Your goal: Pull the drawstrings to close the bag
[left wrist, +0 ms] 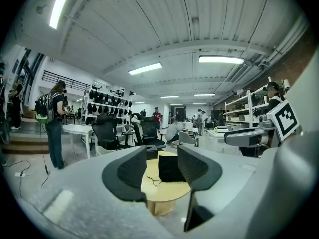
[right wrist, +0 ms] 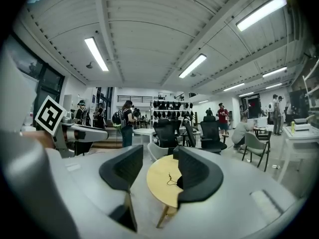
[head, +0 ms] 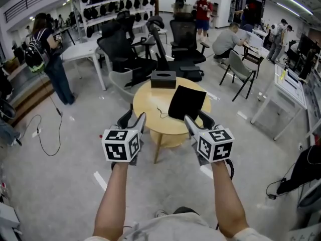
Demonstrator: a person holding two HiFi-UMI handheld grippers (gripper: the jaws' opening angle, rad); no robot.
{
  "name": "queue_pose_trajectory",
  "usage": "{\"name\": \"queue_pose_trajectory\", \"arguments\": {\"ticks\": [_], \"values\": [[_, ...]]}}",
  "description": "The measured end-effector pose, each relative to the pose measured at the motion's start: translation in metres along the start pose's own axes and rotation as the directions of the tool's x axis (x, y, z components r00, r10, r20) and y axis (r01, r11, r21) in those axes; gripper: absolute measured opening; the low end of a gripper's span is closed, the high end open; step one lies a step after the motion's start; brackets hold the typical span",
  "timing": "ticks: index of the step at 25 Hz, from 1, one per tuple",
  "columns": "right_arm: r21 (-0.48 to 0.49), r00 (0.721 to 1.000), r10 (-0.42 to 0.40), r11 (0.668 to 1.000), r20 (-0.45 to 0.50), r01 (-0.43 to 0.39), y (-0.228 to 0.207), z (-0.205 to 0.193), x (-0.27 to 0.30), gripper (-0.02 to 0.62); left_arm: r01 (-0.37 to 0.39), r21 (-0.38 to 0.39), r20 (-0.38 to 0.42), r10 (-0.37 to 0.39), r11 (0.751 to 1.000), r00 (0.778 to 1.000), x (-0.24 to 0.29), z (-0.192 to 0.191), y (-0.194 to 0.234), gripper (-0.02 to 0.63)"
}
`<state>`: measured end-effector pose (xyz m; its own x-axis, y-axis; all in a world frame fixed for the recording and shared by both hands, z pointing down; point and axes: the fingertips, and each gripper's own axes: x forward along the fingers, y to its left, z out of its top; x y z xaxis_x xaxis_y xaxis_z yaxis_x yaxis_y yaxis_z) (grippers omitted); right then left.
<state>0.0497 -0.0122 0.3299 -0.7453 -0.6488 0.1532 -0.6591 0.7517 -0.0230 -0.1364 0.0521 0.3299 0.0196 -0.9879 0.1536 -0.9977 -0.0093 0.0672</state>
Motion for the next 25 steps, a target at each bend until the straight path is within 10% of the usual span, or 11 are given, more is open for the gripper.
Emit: {"name": "queue_pose_trajectory", "arguments": {"ticks": [25], "values": [[0.044,0.990,-0.139,0.989,0.003,0.138,-0.122,-0.001,0.117,0.250,0.114,0.034,-0.017,-0.113,0.993,0.993,0.187,0.014,0.024,0.202]]}}
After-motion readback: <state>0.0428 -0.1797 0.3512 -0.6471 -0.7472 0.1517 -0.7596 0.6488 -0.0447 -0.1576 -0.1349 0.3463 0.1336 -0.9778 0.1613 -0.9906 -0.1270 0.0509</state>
